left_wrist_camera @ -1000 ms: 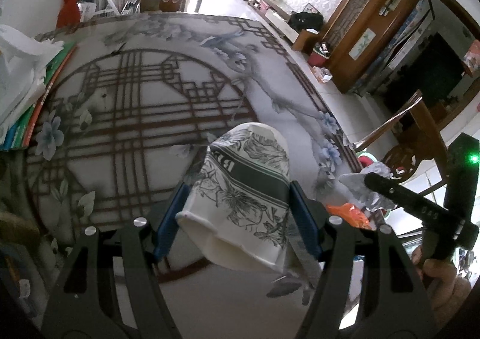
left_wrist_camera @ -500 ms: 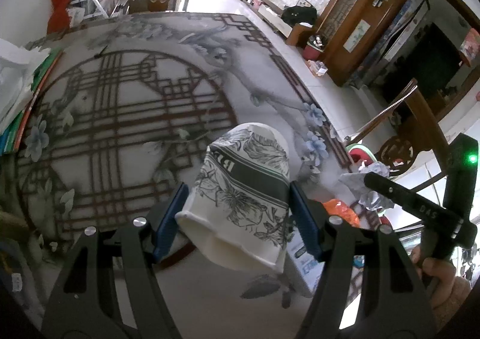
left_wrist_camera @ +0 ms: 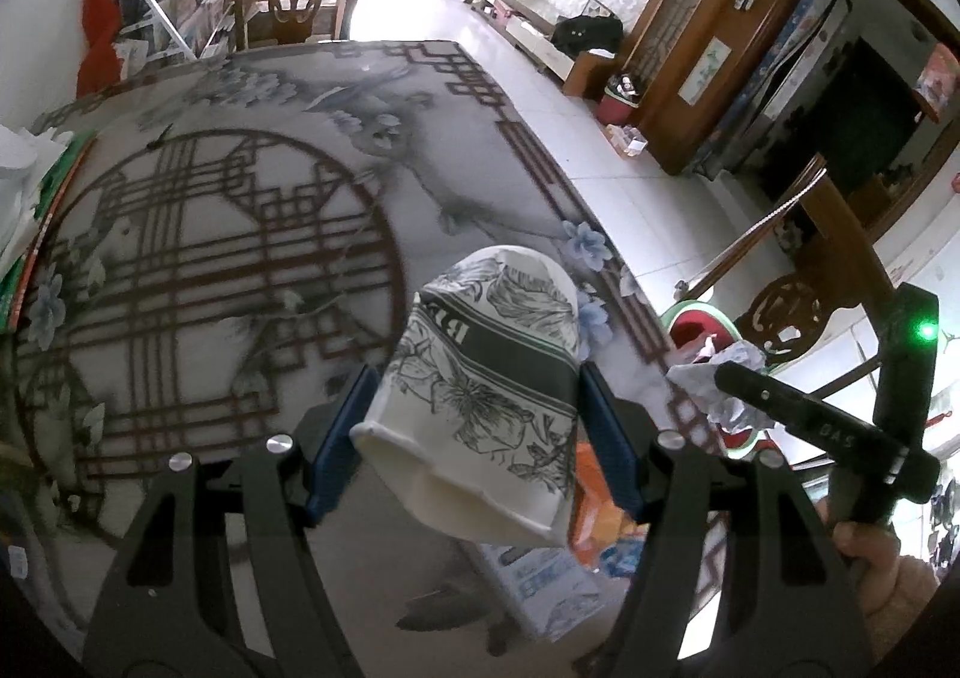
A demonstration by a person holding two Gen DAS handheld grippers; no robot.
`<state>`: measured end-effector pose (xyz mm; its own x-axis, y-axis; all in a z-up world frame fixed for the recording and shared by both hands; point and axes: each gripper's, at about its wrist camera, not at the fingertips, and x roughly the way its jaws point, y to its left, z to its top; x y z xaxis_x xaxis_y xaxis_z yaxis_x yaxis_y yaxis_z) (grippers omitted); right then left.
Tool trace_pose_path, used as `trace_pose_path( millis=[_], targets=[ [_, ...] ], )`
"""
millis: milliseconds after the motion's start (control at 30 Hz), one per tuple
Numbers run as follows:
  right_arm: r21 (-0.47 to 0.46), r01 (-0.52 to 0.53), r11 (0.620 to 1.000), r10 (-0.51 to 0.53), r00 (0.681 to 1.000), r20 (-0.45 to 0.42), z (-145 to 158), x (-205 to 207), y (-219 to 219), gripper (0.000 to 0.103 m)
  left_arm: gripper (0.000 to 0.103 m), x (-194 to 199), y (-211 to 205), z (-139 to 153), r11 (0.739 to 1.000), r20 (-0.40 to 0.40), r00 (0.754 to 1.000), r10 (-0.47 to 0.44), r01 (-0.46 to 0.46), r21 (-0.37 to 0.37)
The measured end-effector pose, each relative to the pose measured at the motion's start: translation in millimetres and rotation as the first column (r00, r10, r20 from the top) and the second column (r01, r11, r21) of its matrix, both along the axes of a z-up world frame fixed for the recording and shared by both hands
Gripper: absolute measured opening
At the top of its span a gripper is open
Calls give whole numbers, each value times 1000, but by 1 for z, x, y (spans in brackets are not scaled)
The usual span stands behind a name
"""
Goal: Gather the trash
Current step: 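Carry the paper cup and crumpled foil to the red bucket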
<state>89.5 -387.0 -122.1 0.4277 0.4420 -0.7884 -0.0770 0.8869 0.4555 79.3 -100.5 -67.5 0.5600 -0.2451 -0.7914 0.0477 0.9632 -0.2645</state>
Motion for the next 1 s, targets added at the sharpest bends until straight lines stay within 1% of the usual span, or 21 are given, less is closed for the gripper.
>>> trace_pose_path(
  millis=[300,500,700,900,1000],
  targets=[
    [0,-16,1000,16,1000,1,-5,18,-27,56,65,12,-25,0,1000,-1,1000,17,-17,4],
    [-1,5,1000,-5,1000,0,-8,21,-53,56,65,25,-54,-11,1000,-36,999,-18,18,-2],
    [-1,79,997,-79,997,3,-9,15,-95,56,65,40,-107,-16,993,-41,992,-121,121,-2],
    [-4,163,987,-163,986,-15,-17,5,-141,57,65,54,-165,-26,972,-59,970,-234,235,1],
    [-5,208,978,-208,978,-22,-20,2,-165,57,65,60,-195,-31,957,-73,954,-290,291,0]
  ],
)
